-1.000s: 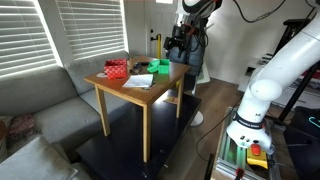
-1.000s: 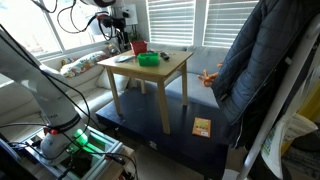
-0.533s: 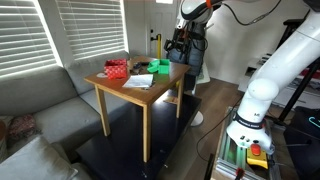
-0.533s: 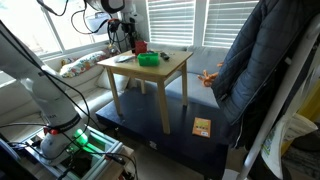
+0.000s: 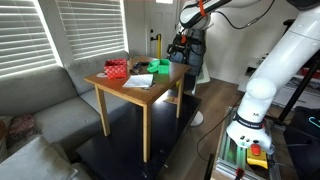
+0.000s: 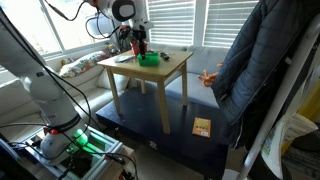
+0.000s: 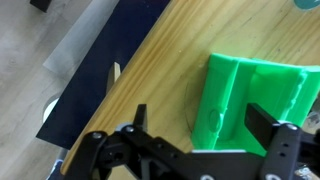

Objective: Rotate the green box on the table

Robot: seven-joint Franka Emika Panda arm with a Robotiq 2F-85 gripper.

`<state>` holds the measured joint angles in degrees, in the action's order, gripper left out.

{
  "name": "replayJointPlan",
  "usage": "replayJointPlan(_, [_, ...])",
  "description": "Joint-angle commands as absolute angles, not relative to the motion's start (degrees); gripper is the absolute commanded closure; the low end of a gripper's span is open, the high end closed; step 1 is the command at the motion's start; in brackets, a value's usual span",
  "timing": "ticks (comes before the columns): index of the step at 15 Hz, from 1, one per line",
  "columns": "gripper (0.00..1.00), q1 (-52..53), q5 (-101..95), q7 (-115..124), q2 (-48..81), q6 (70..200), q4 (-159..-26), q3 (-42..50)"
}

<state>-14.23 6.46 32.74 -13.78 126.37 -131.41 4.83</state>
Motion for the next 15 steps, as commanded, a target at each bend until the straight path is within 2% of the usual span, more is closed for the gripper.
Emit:
replayJointPlan(1, [0.00,-14.31,4.82,35.87,-10.23,128.28,-128.71,5.65])
replayJointPlan(9, [0.01,-13.52,3.75,40.29,-5.13,127.76,-123.23,6.61])
replayJointPlan(10, [0.26,-13.40,3.24,40.94,-4.38,127.79,-122.75,6.60])
replayJointPlan(12, [0.27,-13.07,2.45,41.92,-3.35,127.61,-122.09,6.67])
replayJointPlan(15, [0.51,-12.46,1.60,42.79,-2.08,126.76,-121.30,6.74])
